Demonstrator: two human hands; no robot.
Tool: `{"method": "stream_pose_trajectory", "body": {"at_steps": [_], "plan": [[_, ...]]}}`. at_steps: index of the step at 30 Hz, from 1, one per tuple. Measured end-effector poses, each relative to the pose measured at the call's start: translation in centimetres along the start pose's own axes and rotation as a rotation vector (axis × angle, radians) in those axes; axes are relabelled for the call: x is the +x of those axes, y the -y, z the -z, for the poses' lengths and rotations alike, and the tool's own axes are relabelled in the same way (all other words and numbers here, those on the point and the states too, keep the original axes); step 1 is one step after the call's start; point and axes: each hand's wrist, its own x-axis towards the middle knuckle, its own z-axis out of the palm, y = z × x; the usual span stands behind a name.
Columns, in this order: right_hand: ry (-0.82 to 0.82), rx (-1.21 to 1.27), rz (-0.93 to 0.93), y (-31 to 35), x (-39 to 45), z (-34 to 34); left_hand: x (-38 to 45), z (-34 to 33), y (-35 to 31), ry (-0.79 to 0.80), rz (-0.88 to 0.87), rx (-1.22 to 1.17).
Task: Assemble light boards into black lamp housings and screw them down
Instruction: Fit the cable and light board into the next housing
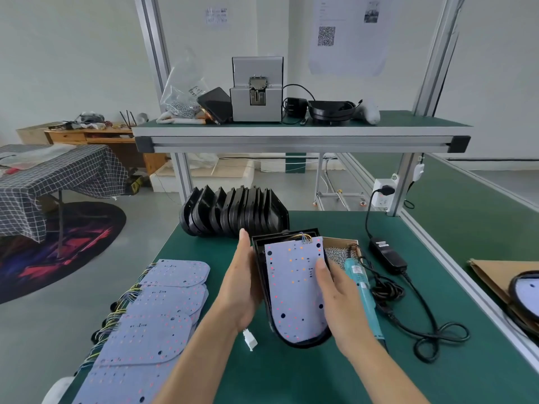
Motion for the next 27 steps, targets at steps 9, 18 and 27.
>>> {"method": "stream_pose_trajectory", "body": {"at_steps": [9, 18, 27], "plan": [[-0.053, 0.051, 0.133, 1.1, -0.5, 0.3, 0.4, 1.2, 0.5, -0.007, -0.182, 0.298], [-0.070, 0.042, 0.132, 0.1, -1.4, 0.1, -0.2, 2.0, 2.3, -0.050, -0.250, 0.835], [-0.039, -0.042, 0.131, 0.4, -1.0, 0.3, -1.6, 1.9, 1.3, 0.229, -0.252, 0.152]]}}
